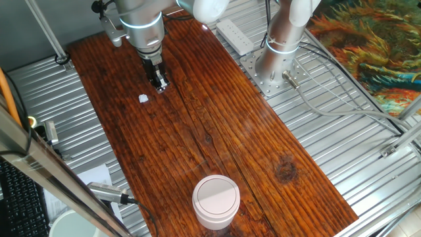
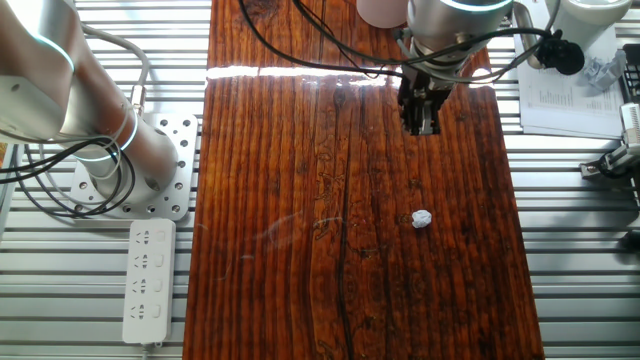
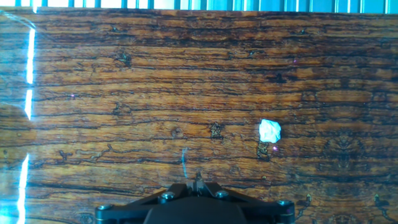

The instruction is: Put the garbage in the trash can

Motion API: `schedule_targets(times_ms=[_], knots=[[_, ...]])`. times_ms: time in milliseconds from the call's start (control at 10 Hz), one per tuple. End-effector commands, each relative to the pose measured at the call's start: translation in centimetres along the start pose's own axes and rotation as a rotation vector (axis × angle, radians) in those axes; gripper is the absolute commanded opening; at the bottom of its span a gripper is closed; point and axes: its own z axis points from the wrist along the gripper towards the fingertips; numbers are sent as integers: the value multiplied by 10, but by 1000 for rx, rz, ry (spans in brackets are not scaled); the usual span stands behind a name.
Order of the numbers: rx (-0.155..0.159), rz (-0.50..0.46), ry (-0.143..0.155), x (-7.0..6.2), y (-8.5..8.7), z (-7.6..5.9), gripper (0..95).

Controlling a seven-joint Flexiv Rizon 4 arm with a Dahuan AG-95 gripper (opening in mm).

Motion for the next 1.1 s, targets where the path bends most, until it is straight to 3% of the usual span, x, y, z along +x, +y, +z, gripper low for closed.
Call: schedule_targets(times_ms=[100,600,1100], knots=[[0,-1,0,0,0,0,0],[5,-2,-1,-3,-4,6,0],[4,13,3,-12,-20,29,0]])
